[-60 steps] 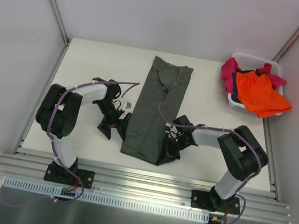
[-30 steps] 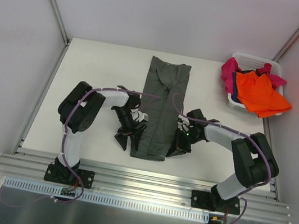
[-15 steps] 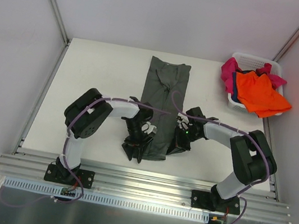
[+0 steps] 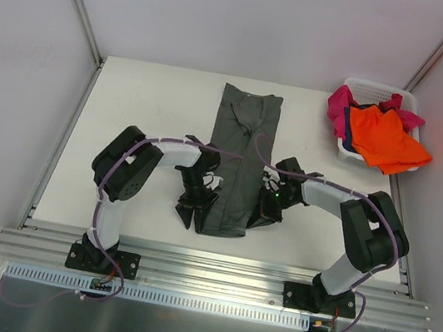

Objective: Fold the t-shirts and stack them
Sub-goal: Grab the bottom of the folded rectangular tshirt with both arms

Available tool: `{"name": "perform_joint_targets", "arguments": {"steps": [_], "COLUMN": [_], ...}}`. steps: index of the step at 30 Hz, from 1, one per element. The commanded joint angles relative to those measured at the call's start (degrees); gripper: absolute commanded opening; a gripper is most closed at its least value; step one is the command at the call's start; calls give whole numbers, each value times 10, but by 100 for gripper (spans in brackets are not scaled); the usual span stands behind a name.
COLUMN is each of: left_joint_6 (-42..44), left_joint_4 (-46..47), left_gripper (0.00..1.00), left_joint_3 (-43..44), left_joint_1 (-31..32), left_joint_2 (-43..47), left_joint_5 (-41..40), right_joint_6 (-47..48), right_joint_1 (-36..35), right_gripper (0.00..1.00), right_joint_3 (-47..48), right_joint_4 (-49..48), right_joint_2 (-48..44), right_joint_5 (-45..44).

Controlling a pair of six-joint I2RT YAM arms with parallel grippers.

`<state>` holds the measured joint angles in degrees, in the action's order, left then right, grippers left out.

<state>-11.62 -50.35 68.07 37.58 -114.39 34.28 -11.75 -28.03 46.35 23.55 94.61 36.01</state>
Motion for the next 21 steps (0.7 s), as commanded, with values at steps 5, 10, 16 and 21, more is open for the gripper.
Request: {"name": "perform_joint_targets", "arguments": {"steps": [5, 10, 16, 21], "left_joint_6": [5, 6, 5, 18], "left_joint_4": [20, 19, 17, 17], "left_gripper": [46, 29, 0, 0], "left_joint_3": [39, 53, 44, 29], "left_joint_1": [-3, 1, 1, 2], "left_joint_2": [-31, -49, -30, 21], "left_joint_5": [-71, -62, -69, -81], "right_joint_6": [8, 10, 13, 34], "right_joint_1": [4, 5, 9, 9], "right_gripper": [1, 1, 1, 1], "right_joint_3": [29, 24, 24, 38], "right_joint_4": [10, 10, 13, 34], "right_joint_2": [10, 6, -1, -23], "right_joint_5": [8, 8, 7, 0]}}
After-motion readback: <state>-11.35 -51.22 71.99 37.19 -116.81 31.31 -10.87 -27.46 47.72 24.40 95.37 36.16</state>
